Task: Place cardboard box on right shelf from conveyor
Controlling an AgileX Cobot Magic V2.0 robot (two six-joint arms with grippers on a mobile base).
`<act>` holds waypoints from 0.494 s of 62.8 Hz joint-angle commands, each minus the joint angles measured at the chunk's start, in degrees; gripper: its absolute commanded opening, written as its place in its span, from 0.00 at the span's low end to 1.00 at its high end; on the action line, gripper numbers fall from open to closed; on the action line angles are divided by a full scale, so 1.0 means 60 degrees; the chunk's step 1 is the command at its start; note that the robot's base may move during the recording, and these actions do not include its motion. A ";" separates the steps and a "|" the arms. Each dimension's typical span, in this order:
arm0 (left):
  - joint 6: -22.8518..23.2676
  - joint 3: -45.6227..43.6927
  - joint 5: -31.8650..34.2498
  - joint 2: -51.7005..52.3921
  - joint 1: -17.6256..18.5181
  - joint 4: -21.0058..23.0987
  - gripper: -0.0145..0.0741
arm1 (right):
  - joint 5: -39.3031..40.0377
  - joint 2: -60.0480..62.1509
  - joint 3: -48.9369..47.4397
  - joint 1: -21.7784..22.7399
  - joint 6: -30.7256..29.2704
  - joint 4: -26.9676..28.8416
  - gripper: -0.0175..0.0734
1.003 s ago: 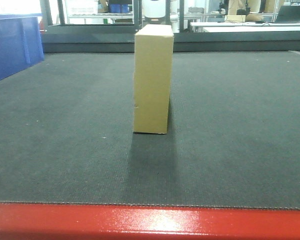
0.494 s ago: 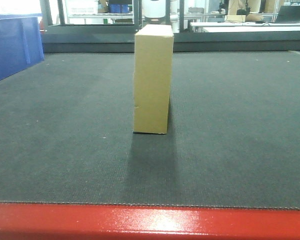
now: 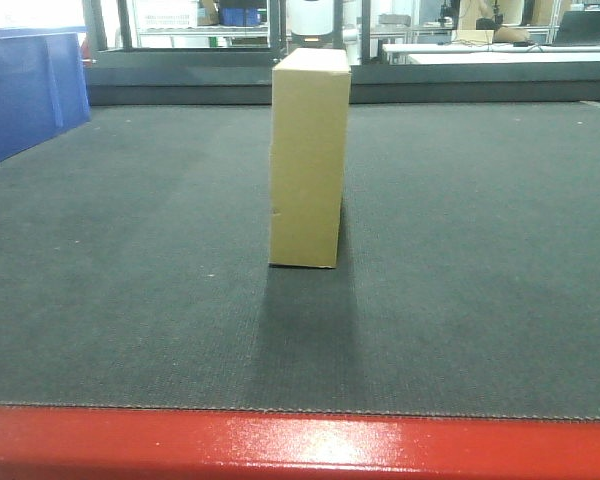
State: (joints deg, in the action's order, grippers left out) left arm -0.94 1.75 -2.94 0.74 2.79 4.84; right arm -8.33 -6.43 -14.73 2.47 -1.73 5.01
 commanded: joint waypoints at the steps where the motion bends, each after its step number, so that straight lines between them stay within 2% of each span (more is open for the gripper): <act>1: 0.0048 -0.0034 0.0865 0.0115 -0.0022 0.0062 0.03 | 0.0651 -0.1047 -0.0989 -0.0018 -0.0002 -0.0046 0.23; 11: 0.0048 -0.0034 0.0865 0.0115 -0.0022 0.0062 0.03 | 0.0568 -0.2909 -0.2125 -0.0308 -0.0002 -0.0046 0.23; 31: 0.0048 -0.0034 0.0865 0.0115 -0.0022 0.0062 0.03 | 0.0539 -0.5702 -0.3794 -0.2184 -0.0002 -0.0046 0.23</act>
State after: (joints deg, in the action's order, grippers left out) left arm -0.94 1.75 -2.94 0.74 2.79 4.84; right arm -9.46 -36.91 -33.38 -8.24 -1.69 5.01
